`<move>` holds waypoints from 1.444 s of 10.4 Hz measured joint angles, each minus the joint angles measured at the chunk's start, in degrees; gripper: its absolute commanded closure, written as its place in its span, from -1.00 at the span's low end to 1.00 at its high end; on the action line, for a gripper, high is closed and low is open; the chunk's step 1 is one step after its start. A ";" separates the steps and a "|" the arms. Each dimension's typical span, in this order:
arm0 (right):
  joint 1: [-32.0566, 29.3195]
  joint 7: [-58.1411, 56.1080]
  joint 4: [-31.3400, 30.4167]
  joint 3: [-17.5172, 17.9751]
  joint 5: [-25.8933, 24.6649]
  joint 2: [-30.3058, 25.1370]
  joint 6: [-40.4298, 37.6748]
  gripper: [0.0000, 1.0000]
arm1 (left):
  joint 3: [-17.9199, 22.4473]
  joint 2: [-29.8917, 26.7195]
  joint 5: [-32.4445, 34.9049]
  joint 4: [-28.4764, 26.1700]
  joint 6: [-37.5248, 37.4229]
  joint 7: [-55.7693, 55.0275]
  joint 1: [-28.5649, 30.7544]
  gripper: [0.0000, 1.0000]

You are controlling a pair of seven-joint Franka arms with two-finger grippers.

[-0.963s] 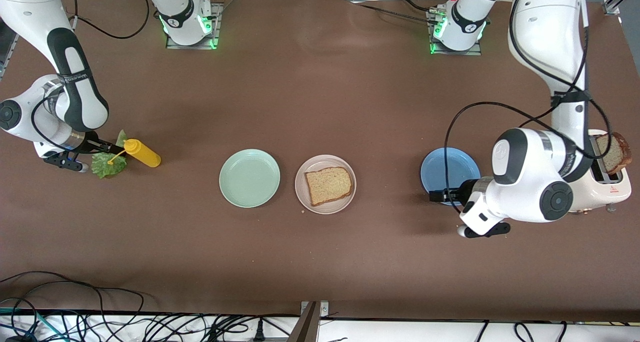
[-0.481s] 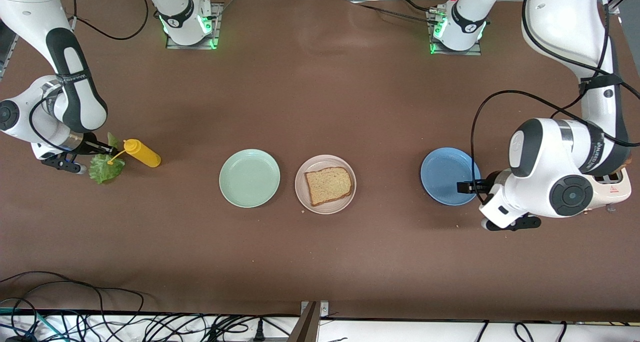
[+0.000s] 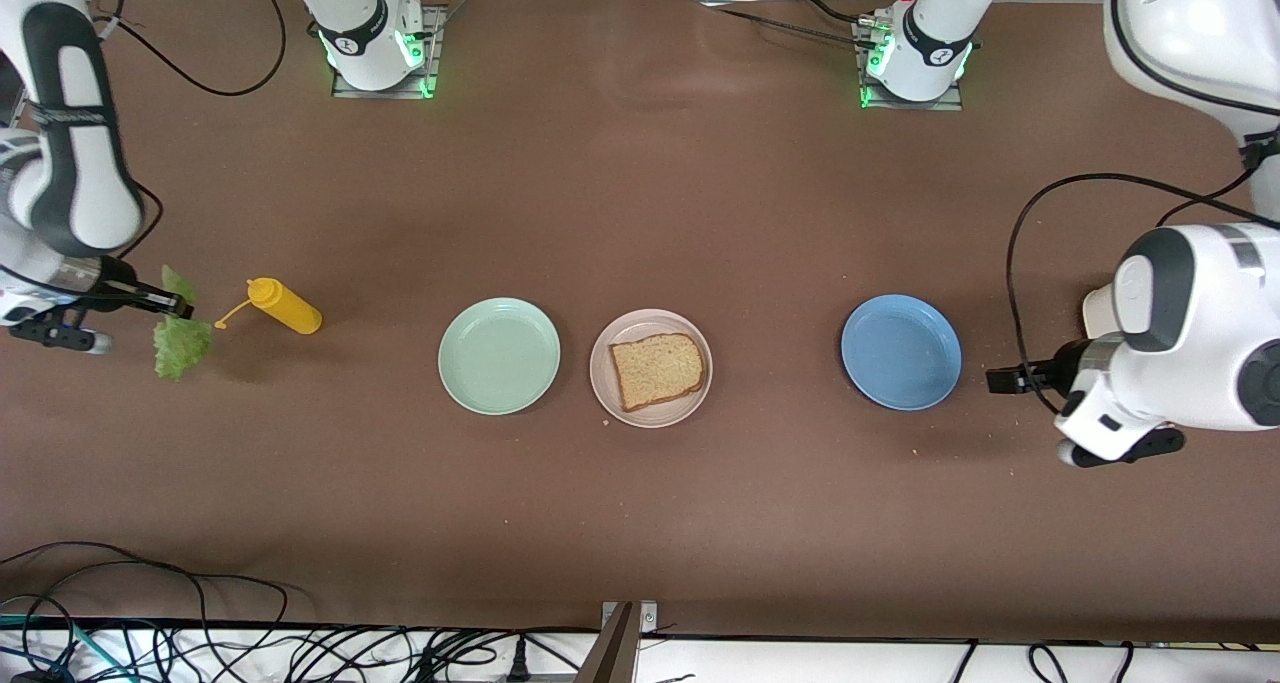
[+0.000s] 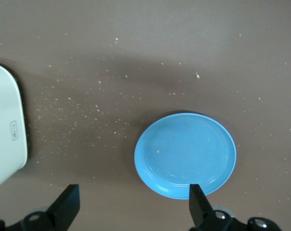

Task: Make sandwich on beige plate with both arms
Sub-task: 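Lift the lettuce with the right gripper and carry it toward the beige plate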

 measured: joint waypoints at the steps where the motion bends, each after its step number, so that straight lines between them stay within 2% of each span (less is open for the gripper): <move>1: -0.02 -0.07 4.14 -0.58 -0.04 -0.60 -6.18 1.00 | -0.10 -0.60 0.00 0.00 -0.20 0.00 0.30 -1.00; 3: 0.12 -0.03 12.52 -0.68 -0.12 -0.84 -16.06 1.00 | -0.46 -0.83 0.00 0.00 -0.29 0.00 0.23 -1.00; 5: 1.74 0.37 19.61 -0.13 -0.11 -0.86 -22.21 1.00 | -0.60 -0.83 0.00 0.00 -0.29 -0.01 0.16 -1.00; 8: 11.28 3.11 26.62 0.44 -0.06 -0.83 -25.58 1.00 | -0.65 -0.84 0.00 0.03 -0.29 -0.01 0.13 -1.00; 10: 20.10 11.49 27.64 0.73 -0.07 -0.51 -25.47 1.00 | -0.66 -0.85 0.00 0.05 -0.29 -0.01 0.12 -1.00; 12: 28.51 26.16 29.79 0.83 -0.11 0.82 -24.64 1.00 | -0.68 -0.84 0.00 0.05 -0.29 -0.01 0.10 -1.00; 15: 37.47 47.34 32.74 0.92 -0.03 5.61 -18.75 1.00 | -0.68 -0.84 0.00 0.05 -0.29 -0.01 0.07 -1.00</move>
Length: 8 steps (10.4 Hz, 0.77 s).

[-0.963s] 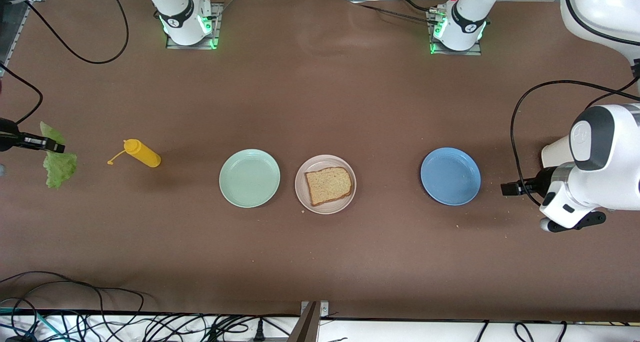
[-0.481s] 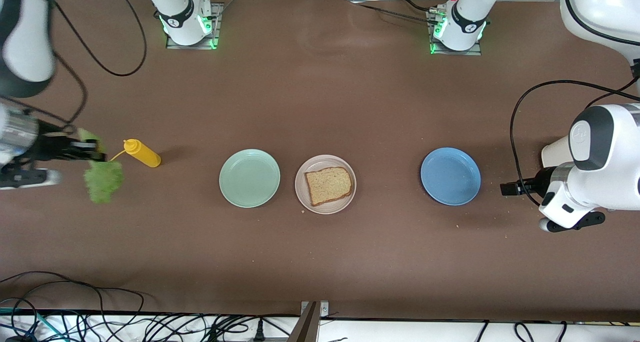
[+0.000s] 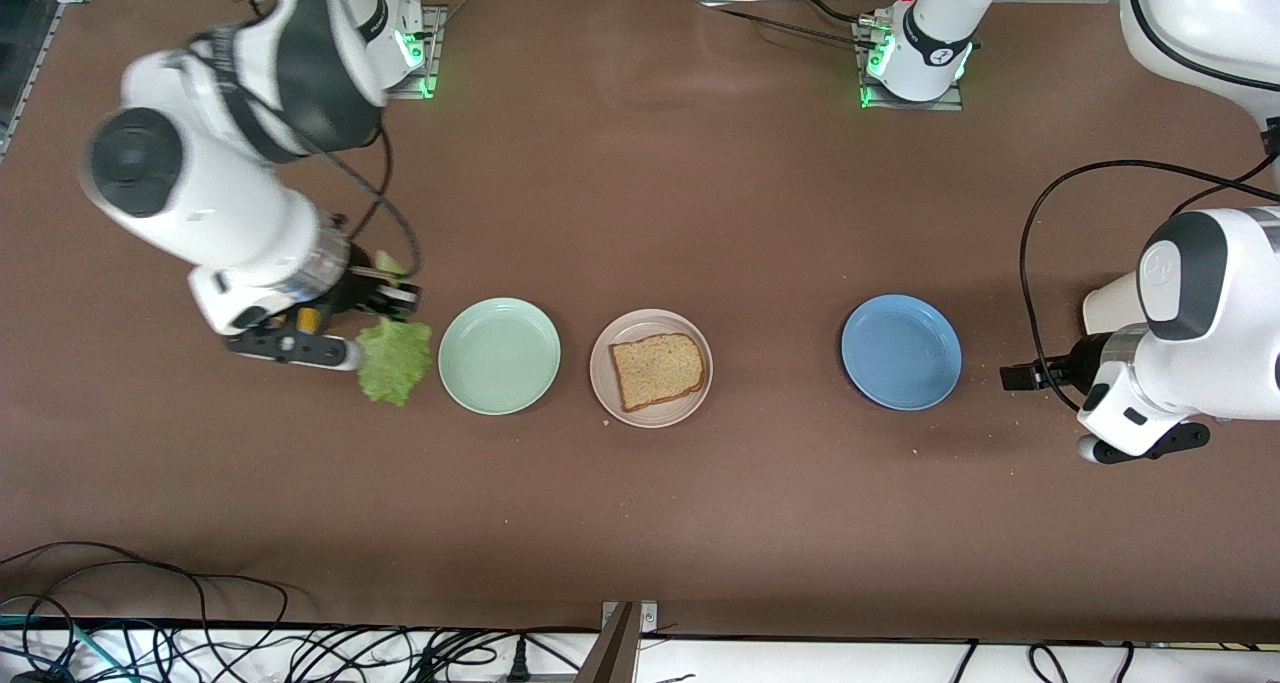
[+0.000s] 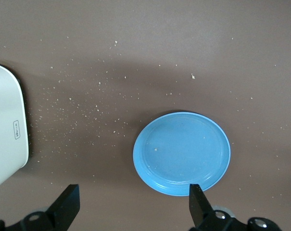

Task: Make sandwich on beige plate with both arms
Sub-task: 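Lift the lettuce with the right gripper and carry it toward the beige plate, then lower the lettuce onto the toast and open the right gripper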

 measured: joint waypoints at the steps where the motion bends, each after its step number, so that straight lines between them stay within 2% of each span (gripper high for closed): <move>1: 2.06 6.10 0.13 0.26 0.55 1.87 3.65 1.00 | -0.01 0.00 0.00 0.00 0.00 0.00 -0.05 -1.00; 8: 3.76 42.85 0.64 11.28 2.84 13.53 30.91 1.00 | -0.05 0.01 0.00 0.00 -0.03 0.00 -0.20 -1.00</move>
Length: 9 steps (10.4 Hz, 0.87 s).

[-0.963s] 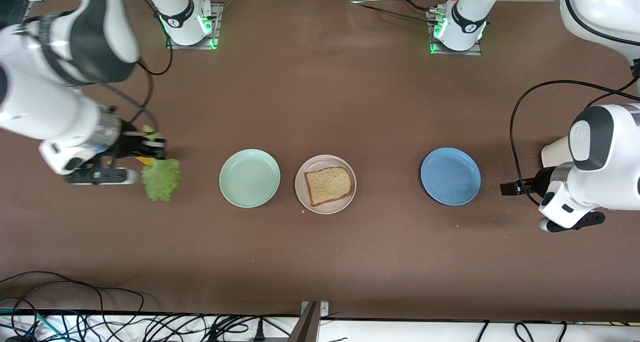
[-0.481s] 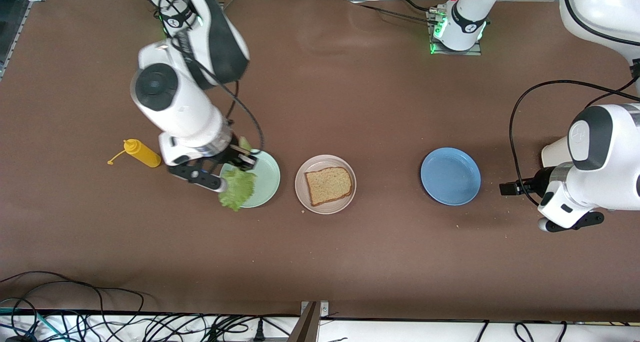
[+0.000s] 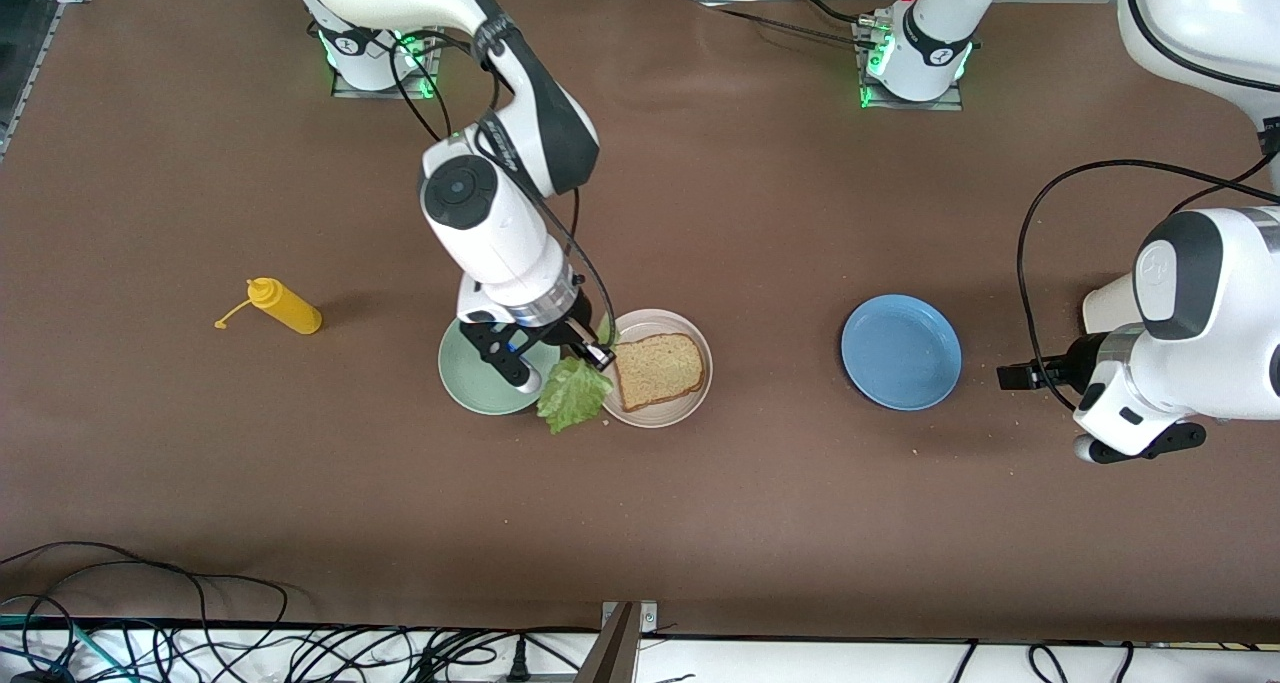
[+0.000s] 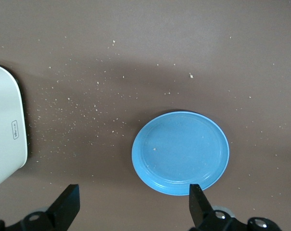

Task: Make sandwich on beige plate with both arms
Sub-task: 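Lower the lettuce onto the toast and open the right gripper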

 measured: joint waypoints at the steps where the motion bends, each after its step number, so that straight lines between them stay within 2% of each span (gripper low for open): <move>1: -0.01 2.71 0.02 1.00 0.29 1.67 2.71 1.00 | 0.00 0.00 0.00 0.00 -0.03 0.00 -0.01 -1.00; 5: -0.01 9.22 0.14 5.48 1.85 6.38 6.51 1.00 | 0.00 0.00 0.00 0.00 -0.07 -0.03 -0.02 -1.00; 9: -0.07 10.00 0.16 6.72 2.92 10.24 10.80 1.00 | 0.00 0.00 0.00 0.00 -0.08 -0.03 -0.03 -1.00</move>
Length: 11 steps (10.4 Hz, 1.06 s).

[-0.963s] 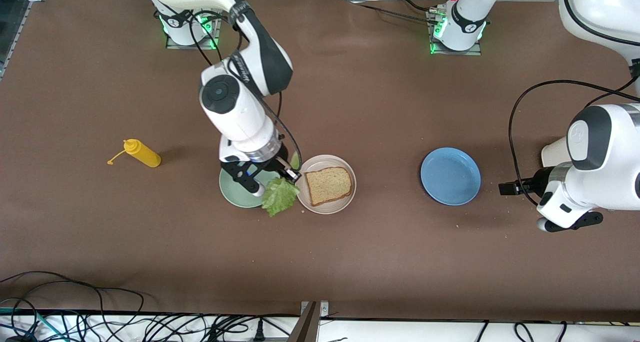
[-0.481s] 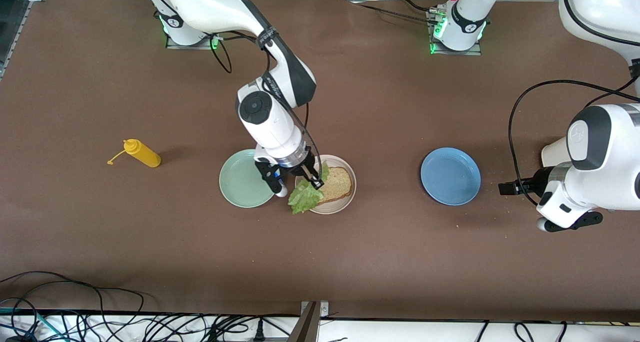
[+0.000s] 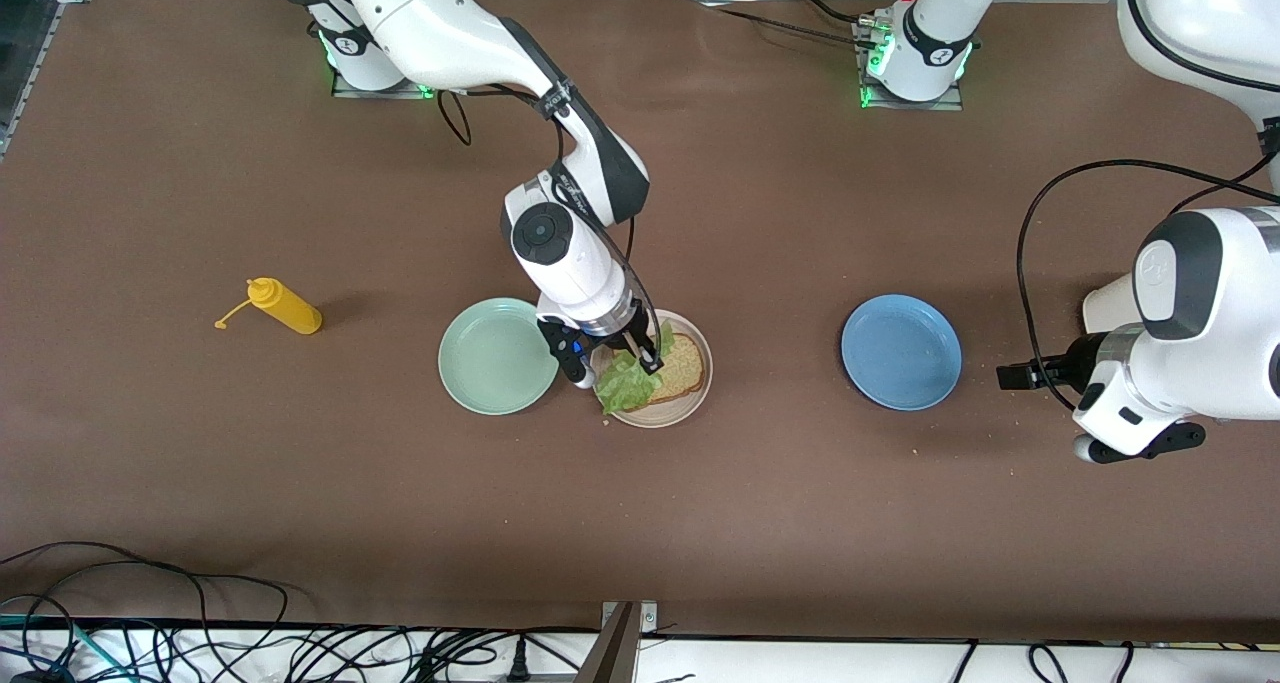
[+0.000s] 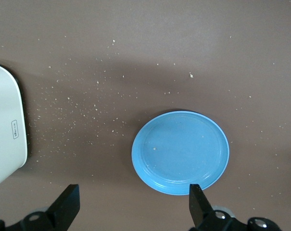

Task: Make sandwich on beige plate with both arms
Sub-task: 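Lower the lettuce onto the toast and open the right gripper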

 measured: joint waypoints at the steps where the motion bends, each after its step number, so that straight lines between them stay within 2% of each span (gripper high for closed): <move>1: 0.01 0.02 0.00 0.45 0.32 1.03 1.44 1.00 | 0.00 0.00 0.00 0.00 0.00 0.00 0.00 -1.00; 2: 0.01 0.11 0.01 0.72 0.36 1.79 2.36 0.85 | 0.00 0.00 0.00 0.00 -0.01 0.00 0.00 -1.00; 4: 0.00 0.24 0.09 0.83 0.59 2.20 2.86 -0.46 | 0.00 0.00 0.00 0.00 -0.01 0.00 0.00 -1.00; 6: -0.02 2.83 0.48 0.83 0.90 2.20 2.87 -1.00 | 0.00 0.00 0.00 0.00 -0.03 0.00 0.00 -1.00; 9: -0.12 6.67 1.90 0.81 0.90 1.38 2.73 -1.00 | 0.00 0.00 0.00 0.00 -0.05 0.00 0.00 -1.00; 11: -0.57 6.74 2.60 0.40 0.88 -0.94 -0.54 -1.00 | 0.01 0.00 0.00 0.00 -0.06 0.00 0.00 -1.00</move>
